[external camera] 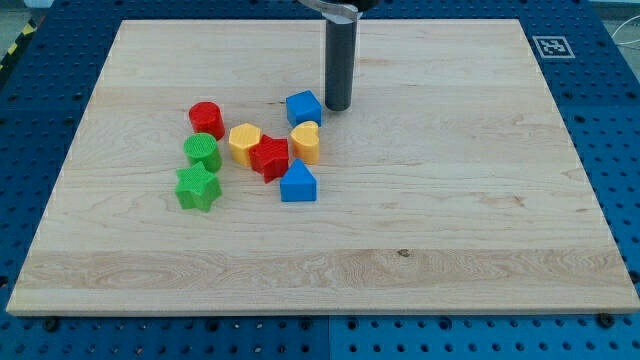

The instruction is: Move the blue cube to the right side of the yellow hexagon

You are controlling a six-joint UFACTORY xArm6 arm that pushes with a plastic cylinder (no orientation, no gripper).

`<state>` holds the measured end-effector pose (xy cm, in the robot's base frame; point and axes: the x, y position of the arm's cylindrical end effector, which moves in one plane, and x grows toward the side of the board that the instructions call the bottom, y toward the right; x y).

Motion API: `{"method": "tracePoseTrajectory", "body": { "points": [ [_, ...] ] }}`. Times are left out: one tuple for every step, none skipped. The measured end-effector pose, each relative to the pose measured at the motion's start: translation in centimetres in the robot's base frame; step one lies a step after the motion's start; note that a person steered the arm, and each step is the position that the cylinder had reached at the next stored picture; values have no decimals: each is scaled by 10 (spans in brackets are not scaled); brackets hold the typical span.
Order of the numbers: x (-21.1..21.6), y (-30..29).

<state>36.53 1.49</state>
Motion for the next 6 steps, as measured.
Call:
{"method": "tracePoseTrajectory", "body": {
  "points": [
    [1,-11],
    [9,-22],
    [26,-31],
    [44,-40],
    [50,-42],
    [37,-42]
  ]
}}
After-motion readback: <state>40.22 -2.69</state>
